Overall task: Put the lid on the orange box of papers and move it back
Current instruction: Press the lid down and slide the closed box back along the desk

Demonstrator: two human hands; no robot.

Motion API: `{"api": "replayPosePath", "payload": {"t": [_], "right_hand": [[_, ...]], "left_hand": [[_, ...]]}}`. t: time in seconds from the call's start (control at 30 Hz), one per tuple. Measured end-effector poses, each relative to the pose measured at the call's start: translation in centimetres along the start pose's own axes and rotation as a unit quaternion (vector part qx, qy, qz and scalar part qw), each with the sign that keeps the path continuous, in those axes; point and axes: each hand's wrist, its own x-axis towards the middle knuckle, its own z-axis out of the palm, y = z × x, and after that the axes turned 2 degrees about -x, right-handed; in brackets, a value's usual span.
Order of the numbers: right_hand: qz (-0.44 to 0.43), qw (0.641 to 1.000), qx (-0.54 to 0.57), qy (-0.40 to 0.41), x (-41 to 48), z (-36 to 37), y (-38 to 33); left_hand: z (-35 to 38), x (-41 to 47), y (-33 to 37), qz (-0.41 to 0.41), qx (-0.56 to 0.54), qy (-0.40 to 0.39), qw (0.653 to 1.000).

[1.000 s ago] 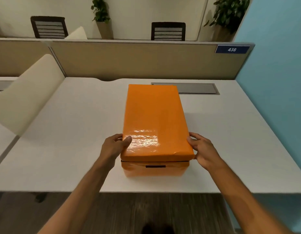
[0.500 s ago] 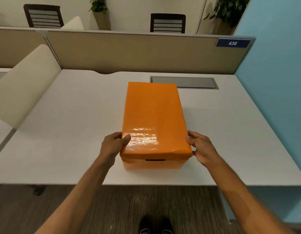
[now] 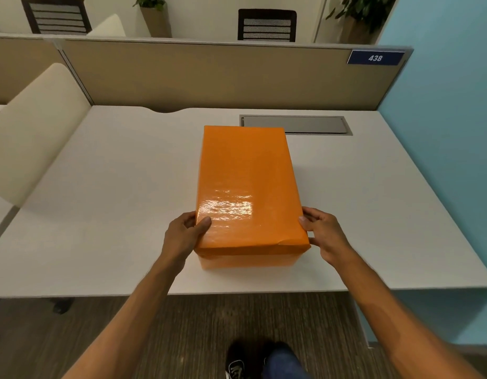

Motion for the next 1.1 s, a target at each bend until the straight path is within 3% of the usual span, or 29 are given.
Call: {"api": "replayPosePath", "payload": {"t": [0.33, 0.6, 0.8, 1.1], "right_hand": [[-0.041, 0.996, 0.03, -0.07, 3.3, -0.4, -1.3], [-0.094, 0.991, -0.051, -0.08, 10.3, 1.0, -6.1], [-0.119, 0.981, -0.146, -0.042, 16.7, 2.0, -9.6], [-0.181, 0.937, -0.299, -0.009, 21.4, 3.6, -12.2]], "left_hand": [[-0.3, 4.1, 2.5, -0.037, -0.058, -0.091, 0.993], [1.1, 11.6, 7.1, -0.023, 0.02, -0.066, 0.997], [2.2, 17.3, 9.4, 0.002, 0.063, -0.026, 0.998], [2.6, 21.5, 10.8, 0.0, 0.082, 0.052, 0.995]]}}
